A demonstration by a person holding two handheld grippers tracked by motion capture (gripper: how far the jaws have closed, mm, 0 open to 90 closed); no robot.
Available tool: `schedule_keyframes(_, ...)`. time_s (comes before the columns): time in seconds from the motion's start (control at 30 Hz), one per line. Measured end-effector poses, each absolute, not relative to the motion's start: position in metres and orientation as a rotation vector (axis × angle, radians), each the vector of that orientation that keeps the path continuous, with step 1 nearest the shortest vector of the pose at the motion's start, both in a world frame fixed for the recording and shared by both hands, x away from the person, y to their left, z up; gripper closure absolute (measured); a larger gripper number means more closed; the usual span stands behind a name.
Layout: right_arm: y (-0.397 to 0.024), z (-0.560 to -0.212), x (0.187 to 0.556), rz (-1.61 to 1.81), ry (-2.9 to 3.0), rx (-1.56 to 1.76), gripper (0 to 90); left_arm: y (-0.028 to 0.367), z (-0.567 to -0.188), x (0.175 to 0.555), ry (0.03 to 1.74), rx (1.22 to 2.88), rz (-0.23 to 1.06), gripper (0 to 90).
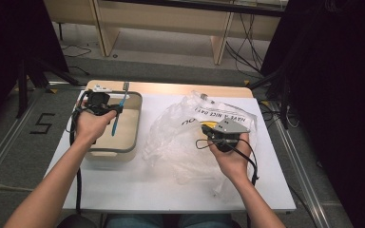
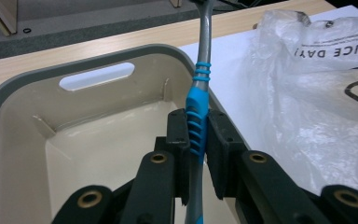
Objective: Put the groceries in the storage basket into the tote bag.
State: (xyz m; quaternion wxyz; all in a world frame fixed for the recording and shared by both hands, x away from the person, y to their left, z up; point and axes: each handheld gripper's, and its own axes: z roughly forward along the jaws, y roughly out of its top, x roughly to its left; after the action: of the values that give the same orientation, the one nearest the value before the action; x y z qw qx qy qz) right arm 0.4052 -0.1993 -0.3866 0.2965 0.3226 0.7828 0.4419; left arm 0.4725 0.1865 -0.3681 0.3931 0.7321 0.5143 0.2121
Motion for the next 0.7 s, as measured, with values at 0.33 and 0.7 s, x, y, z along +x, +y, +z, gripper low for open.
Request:
schedule_keyframes(0.33, -0.199, -0.386, 0.405, 1.176, 2.081, 0.860, 90.0, 0.180, -0.358, 0.460, 1.245, 1.860, 0.538, 79.6)
schedule_keyframes(0.7, -0.200, -0.387, 0.405, 1.177, 2.081, 0.861, 90.0, 0.173, -0.351, 0.446, 1.183, 1.860, 0.528, 79.6)
